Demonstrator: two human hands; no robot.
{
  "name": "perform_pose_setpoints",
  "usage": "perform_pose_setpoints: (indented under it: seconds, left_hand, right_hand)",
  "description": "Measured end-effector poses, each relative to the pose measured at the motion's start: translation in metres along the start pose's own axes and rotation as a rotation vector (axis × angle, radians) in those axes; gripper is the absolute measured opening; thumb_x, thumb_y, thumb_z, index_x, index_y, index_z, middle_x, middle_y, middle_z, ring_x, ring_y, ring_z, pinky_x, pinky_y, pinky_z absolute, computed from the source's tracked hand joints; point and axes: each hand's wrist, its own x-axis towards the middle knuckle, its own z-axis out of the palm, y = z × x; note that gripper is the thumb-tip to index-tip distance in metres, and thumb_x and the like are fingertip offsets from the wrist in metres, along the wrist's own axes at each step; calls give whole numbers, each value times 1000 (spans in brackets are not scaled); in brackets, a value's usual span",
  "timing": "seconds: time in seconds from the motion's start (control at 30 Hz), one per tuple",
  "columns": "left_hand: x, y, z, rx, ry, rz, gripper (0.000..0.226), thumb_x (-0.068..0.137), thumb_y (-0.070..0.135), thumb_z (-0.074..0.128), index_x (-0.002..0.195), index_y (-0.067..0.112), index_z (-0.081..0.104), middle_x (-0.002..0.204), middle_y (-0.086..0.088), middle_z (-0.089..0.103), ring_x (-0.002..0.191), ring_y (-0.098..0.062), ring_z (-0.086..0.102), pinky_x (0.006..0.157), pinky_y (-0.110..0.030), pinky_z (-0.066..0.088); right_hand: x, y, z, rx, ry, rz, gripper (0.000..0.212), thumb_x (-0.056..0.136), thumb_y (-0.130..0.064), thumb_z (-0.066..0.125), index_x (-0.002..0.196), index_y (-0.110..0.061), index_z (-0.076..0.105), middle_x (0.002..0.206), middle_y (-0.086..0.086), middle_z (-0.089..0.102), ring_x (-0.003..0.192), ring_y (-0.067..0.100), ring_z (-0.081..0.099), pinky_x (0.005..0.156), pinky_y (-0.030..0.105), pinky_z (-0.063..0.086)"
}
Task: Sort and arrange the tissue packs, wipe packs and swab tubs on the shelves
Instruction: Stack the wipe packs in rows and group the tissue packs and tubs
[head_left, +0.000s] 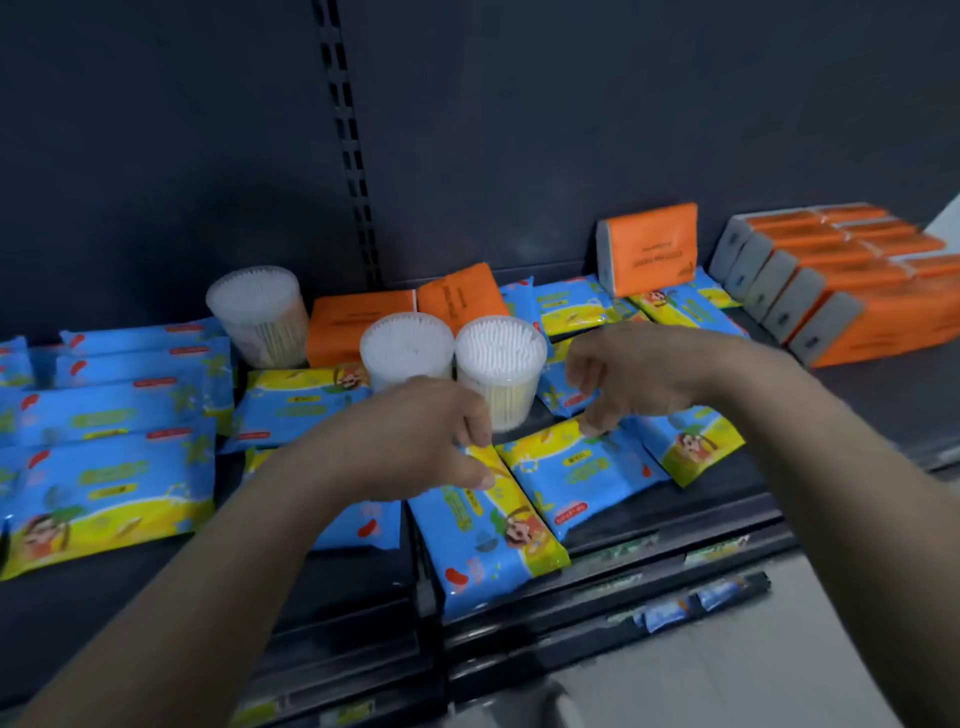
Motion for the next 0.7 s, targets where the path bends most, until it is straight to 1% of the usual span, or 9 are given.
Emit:
perform_pose_setpoints:
  seconds: [0.1, 0.17, 0.27, 0.43, 0.53, 0.57, 0.63, 0.67, 0.7]
  left_hand:
    - [-8, 4, 10, 107, -124, -131, 61, 73, 43, 74, 126, 23, 50, 123, 6, 51, 112, -13, 50, 88, -27, 43]
    - [-13, 8, 17, 159, -172, -231, 75, 72, 51, 72, 134, 20, 42, 135, 3, 45, 119, -16, 46, 91, -28, 41]
    - [-17, 15, 32, 204, -98, -345, 71, 72, 59, 67, 122, 13, 49, 126, -4, 47, 109, -21, 48, 88, -33, 44]
    - [-24, 35, 59, 205, 103, -606, 77, 71, 67, 60, 116, 6, 43, 116, -11, 48, 101, -25, 51, 72, -28, 39]
    - [-27, 45, 69, 61, 175, -712, 84, 68, 69, 61, 119, 5, 40, 89, -5, 52, 83, -22, 52, 56, -29, 38]
    - [-27, 46, 72, 13, 197, -730, 88, 69, 66, 63, 125, 3, 37, 93, -5, 53, 85, -22, 52, 57, -29, 39]
    - [-28, 47, 76, -109, 269, -750, 94, 71, 58, 68, 134, 0, 29, 112, -8, 53, 97, -22, 54, 72, -31, 44]
    - [-29, 46, 78, -204, 326, -759, 93, 71, 52, 71, 135, 1, 28, 120, -8, 51, 99, -22, 57, 74, -28, 46]
    - [-30, 48, 78, -318, 381, -771, 88, 72, 45, 75, 134, 2, 30, 121, -7, 51, 92, -18, 62, 66, -21, 48]
  right_hand:
    - [-3, 0, 19, -10, -150, -24, 65, 80, -28, 73, 138, -19, 43, 142, -2, 44, 126, 22, 45, 100, 34, 40]
    - [0, 1, 29, -4, -204, -57, 77, 79, -28, 74, 145, -22, 34, 150, -3, 34, 133, 23, 38, 102, 33, 37]
    - [10, 2, 35, -65, -220, -96, 87, 75, -30, 77, 146, -25, 29, 151, 0, 29, 135, 26, 35, 106, 40, 38]
    - [13, 4, 41, -133, -189, -170, 87, 74, -34, 77, 146, -29, 30, 150, -3, 21, 137, 27, 25, 108, 44, 35]
    - [7, 5, 41, -153, -152, -219, 76, 74, -33, 77, 138, -21, 37, 140, 1, 36, 130, 27, 29, 101, 42, 39]
    - [3, 6, 40, -170, -124, -240, 71, 74, -32, 77, 133, -19, 40, 132, 2, 41, 124, 27, 32, 97, 40, 38]
    - [0, 8, 39, -172, -60, -291, 59, 74, -32, 77, 120, -16, 44, 112, 3, 46, 105, 24, 37, 86, 34, 32]
    - [0, 11, 38, -151, -34, -323, 53, 73, -32, 78, 112, -16, 45, 103, 1, 48, 96, 22, 39, 80, 33, 31]
    - [0, 13, 37, -110, -11, -359, 47, 71, -31, 79, 102, -17, 46, 93, -1, 48, 89, 21, 41, 72, 31, 31]
